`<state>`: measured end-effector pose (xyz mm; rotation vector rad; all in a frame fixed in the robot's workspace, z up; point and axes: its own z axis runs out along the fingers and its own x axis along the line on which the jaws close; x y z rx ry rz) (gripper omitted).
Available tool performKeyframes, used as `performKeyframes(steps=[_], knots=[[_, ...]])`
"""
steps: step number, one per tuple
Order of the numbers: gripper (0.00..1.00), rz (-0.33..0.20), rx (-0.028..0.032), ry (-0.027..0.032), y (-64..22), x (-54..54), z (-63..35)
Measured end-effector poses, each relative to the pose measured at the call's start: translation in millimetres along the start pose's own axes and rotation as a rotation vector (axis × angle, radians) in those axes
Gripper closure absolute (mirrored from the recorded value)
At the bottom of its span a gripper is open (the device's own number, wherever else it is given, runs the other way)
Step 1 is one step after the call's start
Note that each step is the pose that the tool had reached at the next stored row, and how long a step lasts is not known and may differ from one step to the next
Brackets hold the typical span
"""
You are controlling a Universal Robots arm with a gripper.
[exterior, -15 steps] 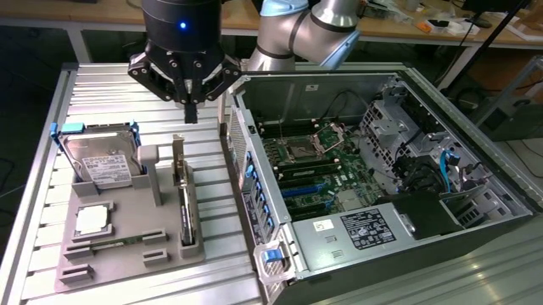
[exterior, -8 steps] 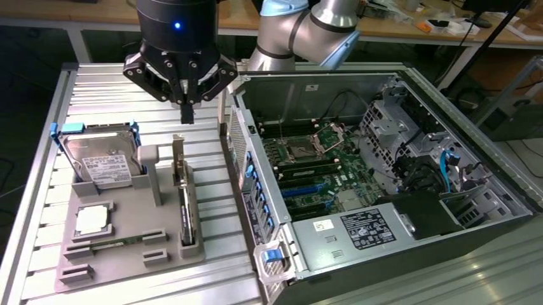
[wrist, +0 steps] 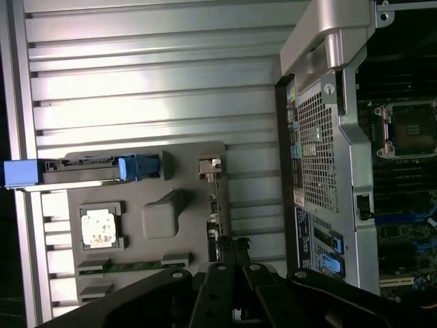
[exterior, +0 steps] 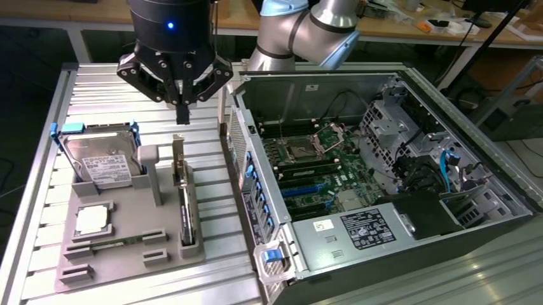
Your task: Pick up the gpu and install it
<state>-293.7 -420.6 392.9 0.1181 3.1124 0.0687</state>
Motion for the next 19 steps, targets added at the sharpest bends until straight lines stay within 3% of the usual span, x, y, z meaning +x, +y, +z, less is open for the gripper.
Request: performKeyframes(steps=[19], knots=[[0.89,0.000,-0.0001,0.0000,-1.8,14.8,-0.4]])
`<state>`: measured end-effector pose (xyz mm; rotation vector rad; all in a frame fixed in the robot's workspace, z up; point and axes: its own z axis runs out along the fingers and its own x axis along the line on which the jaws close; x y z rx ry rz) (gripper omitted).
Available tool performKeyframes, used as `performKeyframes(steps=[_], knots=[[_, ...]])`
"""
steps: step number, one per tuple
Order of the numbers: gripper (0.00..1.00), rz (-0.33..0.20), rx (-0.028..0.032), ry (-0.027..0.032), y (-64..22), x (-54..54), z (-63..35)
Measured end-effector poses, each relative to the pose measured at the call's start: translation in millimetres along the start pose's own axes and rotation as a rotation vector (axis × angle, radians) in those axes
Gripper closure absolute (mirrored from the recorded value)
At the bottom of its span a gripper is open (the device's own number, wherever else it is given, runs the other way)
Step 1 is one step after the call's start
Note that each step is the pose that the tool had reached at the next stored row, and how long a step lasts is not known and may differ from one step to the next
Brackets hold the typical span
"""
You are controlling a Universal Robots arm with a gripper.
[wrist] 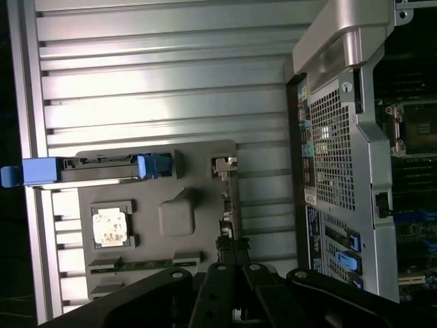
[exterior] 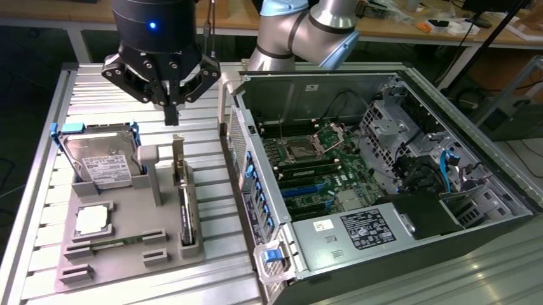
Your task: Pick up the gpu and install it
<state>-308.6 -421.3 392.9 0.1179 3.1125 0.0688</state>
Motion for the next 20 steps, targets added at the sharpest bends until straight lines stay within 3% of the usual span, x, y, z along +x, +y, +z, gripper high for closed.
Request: performKeyframes(steps=[20], knots=[[0.89,0.000,0.0000,0.0000,-1.9,13.7,-0.4]])
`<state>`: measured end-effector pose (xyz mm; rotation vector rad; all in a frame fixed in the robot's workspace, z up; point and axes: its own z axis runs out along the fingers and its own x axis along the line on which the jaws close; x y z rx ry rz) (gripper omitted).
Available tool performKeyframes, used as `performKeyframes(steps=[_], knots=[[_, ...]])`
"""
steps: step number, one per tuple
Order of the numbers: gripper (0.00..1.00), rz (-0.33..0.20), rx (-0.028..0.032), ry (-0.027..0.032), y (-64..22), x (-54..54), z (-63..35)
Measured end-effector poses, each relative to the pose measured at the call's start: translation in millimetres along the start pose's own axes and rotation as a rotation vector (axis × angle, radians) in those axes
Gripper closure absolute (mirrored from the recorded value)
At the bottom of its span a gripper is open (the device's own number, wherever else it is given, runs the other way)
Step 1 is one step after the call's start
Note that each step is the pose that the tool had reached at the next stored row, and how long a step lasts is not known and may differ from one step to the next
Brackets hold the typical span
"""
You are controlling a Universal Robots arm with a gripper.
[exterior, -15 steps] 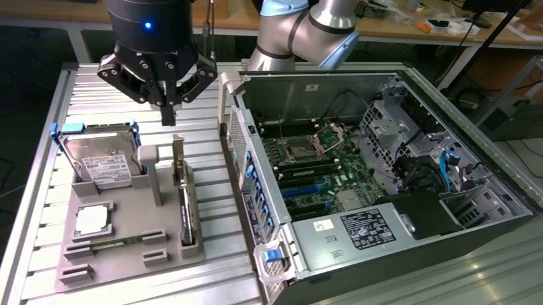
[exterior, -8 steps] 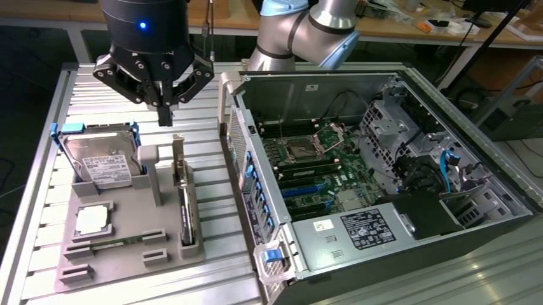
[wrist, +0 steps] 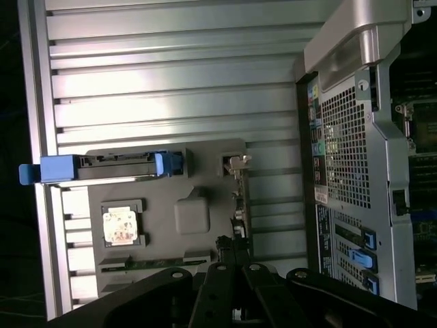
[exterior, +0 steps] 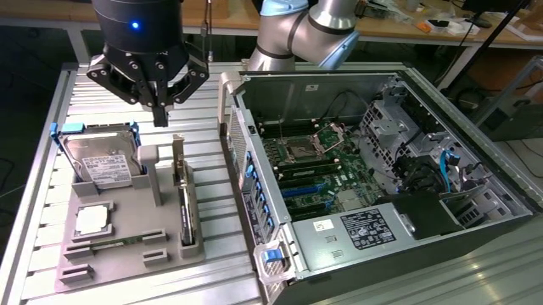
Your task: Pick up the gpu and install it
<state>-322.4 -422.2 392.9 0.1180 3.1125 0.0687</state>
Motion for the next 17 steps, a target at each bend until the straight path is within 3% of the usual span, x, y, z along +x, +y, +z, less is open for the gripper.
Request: performKeyframes(steps=[17], knots=[[0.89,0.000,0.0000,0.0000,-1.5,12.4,-0.4]])
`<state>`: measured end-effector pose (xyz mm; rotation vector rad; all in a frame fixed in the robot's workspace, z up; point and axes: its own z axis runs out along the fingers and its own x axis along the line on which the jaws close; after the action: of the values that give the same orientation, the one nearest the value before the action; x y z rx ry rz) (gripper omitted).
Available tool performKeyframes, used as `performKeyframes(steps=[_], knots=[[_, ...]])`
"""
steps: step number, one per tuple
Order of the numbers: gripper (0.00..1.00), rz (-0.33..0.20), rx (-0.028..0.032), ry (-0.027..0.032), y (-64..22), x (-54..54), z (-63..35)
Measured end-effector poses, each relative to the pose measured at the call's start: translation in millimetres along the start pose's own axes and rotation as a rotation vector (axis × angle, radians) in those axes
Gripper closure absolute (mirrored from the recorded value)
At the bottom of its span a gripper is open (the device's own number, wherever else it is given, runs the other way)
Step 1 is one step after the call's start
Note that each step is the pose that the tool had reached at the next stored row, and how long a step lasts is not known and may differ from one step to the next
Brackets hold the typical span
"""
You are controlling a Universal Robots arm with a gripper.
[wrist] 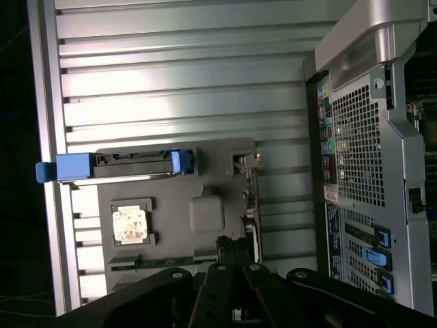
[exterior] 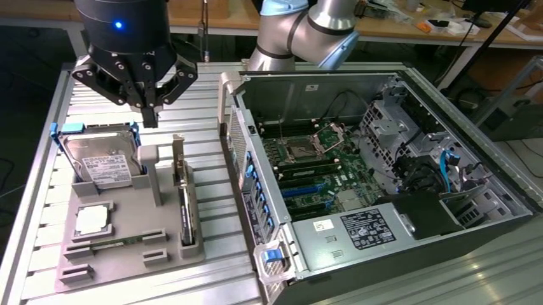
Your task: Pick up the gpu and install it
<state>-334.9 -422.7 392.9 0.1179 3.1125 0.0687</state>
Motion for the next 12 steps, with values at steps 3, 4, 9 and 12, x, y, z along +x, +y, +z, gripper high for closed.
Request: performKeyframes(steps=[3,4,9,12], knots=[[0.89,0.000,0.0000,0.0000,-0.3,2.1,-0.1],[0.89,0.000,0.0000,0.0000,-0.3,2.9,-0.1],[0.89,0.000,0.0000,0.0000,-0.8,6.3,-0.2],[0.89,0.000,0.0000,0.0000,-1.0,8.6,-0.2]])
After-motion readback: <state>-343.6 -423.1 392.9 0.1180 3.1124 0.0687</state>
